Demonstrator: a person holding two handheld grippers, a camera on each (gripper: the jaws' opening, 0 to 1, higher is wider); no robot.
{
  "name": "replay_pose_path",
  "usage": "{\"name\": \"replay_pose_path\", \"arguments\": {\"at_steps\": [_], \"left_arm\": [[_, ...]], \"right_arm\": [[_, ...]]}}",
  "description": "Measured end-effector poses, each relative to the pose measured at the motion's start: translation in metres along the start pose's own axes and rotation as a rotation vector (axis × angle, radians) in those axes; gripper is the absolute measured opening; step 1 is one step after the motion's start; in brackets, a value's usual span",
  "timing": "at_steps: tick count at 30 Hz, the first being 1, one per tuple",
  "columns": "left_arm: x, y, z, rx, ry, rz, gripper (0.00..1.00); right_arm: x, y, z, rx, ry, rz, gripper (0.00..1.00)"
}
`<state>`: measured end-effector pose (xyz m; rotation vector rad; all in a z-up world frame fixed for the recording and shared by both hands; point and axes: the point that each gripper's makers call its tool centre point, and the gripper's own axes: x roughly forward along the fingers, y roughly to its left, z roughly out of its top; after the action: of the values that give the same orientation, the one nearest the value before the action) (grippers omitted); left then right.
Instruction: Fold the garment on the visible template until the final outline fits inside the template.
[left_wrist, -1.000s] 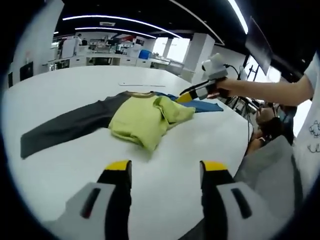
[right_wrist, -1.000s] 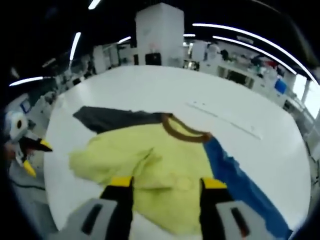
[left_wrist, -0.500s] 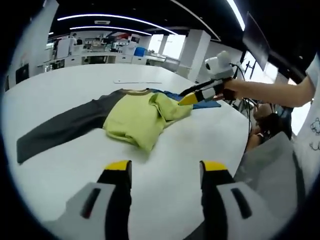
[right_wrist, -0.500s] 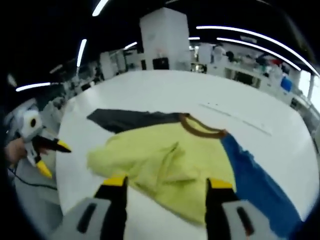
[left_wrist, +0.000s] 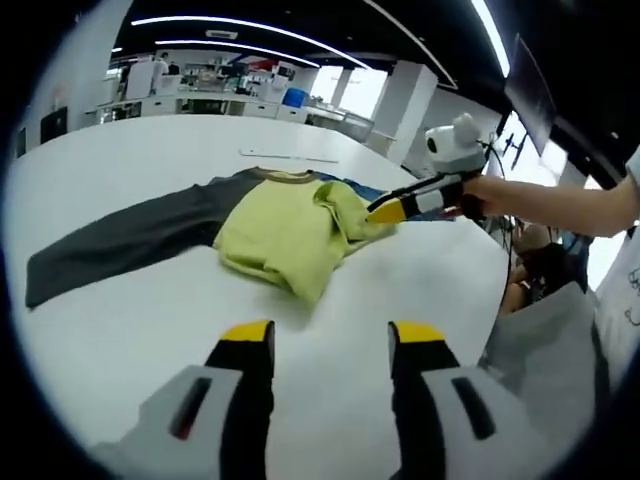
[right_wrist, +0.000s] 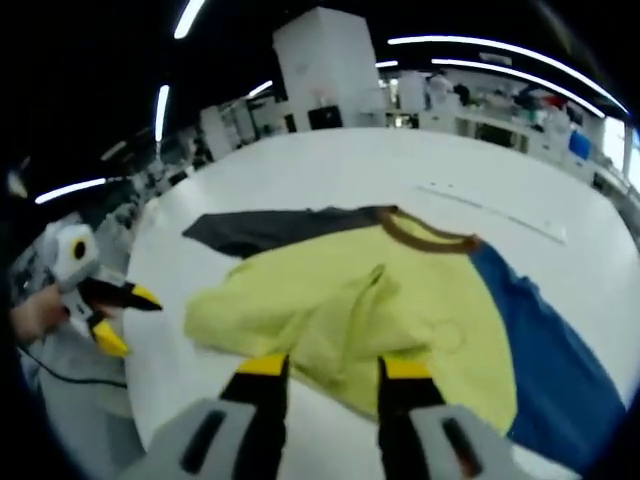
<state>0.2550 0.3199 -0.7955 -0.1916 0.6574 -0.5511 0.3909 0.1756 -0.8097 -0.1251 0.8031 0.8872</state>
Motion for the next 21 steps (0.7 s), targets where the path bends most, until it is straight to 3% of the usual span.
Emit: {"name": "replay_pose_path", "arguments": {"at_steps": [5, 13, 21], "left_arm": [[0.003, 0.007, 0.0, -0.044, 0.027, -0.007, 0.37], [0.028, 0.013, -0.001, -0.078, 0.085, -0.014, 0.3], [0.047, 0.022, -0.003, -0.155, 0.096, 0.009, 0.22]], "right_arm": [[0.005, 0.001, -0.003, 0.017, 0.006, 0.007, 0.25], [0.005, 0.005, -0.002, 0.046, -0.005, 0.015, 0.21], [0.008, 0.003, -0.004, 0.058, 0.001, 0.026, 0.18]]}}
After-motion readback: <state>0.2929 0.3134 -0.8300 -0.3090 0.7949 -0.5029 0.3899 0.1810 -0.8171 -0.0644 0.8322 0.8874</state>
